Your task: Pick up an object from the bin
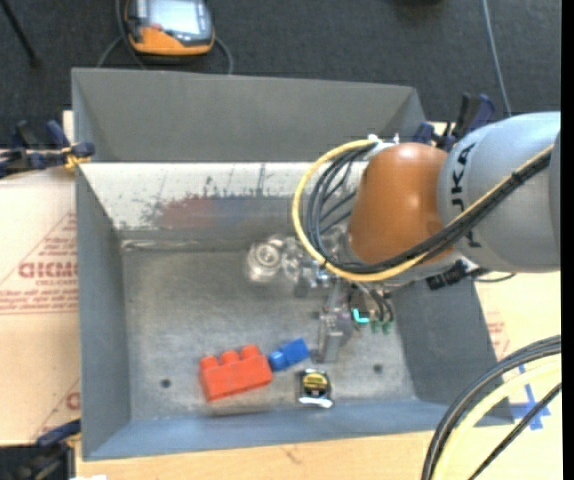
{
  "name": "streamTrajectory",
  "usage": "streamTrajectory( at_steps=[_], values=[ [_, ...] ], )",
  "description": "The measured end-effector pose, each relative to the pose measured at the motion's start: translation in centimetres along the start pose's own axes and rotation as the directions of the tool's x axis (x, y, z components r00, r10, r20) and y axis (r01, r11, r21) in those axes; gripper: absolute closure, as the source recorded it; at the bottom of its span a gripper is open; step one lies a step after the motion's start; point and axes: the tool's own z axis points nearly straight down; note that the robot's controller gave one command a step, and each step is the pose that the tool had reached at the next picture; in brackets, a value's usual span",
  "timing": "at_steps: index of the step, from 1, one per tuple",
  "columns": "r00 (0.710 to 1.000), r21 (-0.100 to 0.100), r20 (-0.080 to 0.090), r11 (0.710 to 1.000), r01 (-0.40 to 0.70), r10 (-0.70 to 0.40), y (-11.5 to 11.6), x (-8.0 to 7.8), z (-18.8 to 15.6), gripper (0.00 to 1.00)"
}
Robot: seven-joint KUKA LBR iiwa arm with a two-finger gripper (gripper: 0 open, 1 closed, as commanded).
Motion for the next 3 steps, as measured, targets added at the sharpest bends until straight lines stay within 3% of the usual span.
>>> streamTrajectory(
  at_steps=[1, 2, 3],
  values=[
    [0.996, 0.001, 0.007, 0.996, 0.085, -0.085, 1.3, 5.1, 6.4, 0.00],
    [0.996, 0.000, 0.007, 0.996, 0.084, -0.084, 1.3, 5.0, 6.2, 1.00],
    [1.000, 0.001, 0.015, 1.000, 0.021, -0.021, -1.5, 4.7, -7.3, 1.00]
  ],
)
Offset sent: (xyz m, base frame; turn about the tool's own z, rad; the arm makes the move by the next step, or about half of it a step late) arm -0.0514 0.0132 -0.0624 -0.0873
